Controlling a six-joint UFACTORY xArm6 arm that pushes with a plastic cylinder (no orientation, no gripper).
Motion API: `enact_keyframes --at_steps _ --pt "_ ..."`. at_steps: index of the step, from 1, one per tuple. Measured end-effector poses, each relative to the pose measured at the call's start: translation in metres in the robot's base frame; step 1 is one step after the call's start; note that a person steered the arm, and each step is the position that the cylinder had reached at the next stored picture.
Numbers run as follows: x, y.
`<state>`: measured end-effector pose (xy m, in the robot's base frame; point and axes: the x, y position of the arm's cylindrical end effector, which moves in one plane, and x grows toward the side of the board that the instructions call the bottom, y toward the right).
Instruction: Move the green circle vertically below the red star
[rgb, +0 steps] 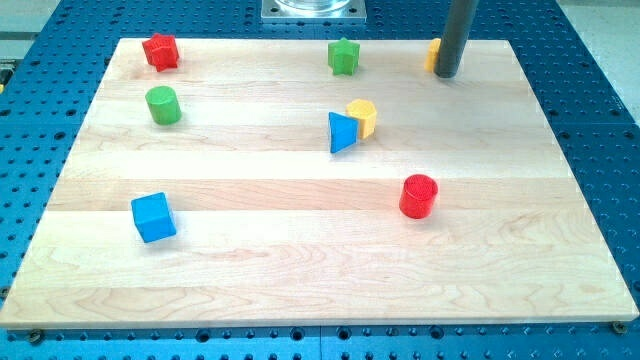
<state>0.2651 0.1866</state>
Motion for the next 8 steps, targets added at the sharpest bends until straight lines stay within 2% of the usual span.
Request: enact_keyframes --at_steps 2,4,5,8 --pt "0.003 -0.002" --pt "0.073 -0.012" --pt "0.094 -0.043" --pt "0.056 -0.228"
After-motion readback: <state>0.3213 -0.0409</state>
